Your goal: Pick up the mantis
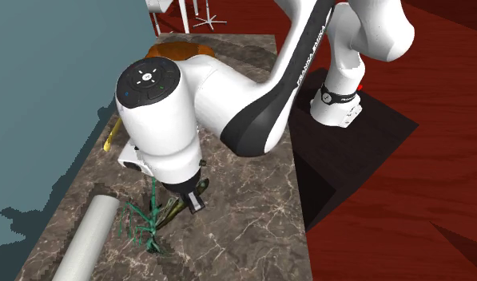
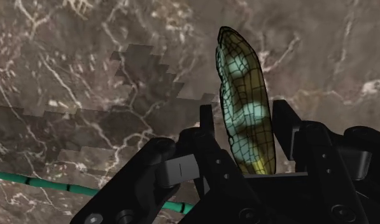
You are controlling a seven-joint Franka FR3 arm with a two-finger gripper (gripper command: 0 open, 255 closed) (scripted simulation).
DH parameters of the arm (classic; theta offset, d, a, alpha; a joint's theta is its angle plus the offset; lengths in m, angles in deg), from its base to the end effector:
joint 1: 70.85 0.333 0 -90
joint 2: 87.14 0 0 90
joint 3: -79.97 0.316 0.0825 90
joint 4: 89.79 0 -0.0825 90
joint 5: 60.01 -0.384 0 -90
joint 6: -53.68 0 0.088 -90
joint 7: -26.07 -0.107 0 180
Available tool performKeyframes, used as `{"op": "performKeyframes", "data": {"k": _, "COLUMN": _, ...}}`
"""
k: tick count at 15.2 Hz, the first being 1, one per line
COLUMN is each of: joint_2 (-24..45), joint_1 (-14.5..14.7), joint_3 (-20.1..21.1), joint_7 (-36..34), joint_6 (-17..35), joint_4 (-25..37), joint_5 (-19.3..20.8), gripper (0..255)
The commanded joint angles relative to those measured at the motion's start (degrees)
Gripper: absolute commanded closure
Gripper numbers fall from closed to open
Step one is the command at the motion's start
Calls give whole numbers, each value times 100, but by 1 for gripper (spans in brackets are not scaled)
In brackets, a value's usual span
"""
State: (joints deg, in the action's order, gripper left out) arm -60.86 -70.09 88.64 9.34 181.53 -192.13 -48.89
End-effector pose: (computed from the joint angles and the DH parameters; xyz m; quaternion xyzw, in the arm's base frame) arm 0.6458 0.0933 0.2995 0.9990 -0.0114 0.0070 0.0425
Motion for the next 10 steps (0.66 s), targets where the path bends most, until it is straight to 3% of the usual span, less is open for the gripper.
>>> {"op": "performKeyframes", "data": {"k": 1, "joint_2": -93, "joint_1": -7, "joint_3": 15, "joint_7": 25, "joint_6": -131, "joint_4": 39, "joint_5": -28, "gripper": 255}}
{"op": "performKeyframes", "data": {"k": 10, "joint_2": -361, "joint_1": -25, "joint_3": 52, "joint_7": 107, "joint_6": -571, "joint_4": 218, "joint_5": -112, "gripper": 255}}
